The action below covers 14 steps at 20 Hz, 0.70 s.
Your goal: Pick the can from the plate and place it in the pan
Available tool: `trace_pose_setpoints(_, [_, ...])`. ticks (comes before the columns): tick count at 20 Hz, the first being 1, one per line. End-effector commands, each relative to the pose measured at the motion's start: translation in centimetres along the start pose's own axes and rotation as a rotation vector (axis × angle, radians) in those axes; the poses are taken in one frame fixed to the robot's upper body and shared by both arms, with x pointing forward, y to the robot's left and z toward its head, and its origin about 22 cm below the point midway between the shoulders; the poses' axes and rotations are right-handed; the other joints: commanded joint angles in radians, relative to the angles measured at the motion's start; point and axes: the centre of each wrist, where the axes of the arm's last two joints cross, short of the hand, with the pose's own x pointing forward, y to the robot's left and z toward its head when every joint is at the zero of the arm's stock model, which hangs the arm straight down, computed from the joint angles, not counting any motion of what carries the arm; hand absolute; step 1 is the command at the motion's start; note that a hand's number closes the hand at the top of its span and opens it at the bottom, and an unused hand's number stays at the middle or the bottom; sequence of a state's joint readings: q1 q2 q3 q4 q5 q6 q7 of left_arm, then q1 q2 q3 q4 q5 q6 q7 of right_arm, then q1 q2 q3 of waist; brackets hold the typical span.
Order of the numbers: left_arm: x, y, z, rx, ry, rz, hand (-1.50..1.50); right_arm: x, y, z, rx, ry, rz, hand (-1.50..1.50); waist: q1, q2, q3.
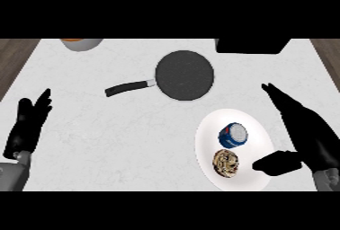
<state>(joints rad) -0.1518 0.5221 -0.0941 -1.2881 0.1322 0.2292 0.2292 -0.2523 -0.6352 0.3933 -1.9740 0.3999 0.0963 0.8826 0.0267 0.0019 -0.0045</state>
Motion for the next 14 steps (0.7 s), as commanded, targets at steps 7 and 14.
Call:
trace_pose_setpoints(7, [-2.4,0.7,0.7,0.011,0.008,0.003,0.0,6.7,4.7,-1.2,0.147,0.098,0.113,-1.5,-0.018,-0.002,0.004])
trace_pose_setpoints(14, [-2.0,0.6,0.0,0.018,0.022,0.02,0.0,4.8,6.4,-3.5,0.148,0.166,0.198,-1.5,-0.021,-0.001,0.004])
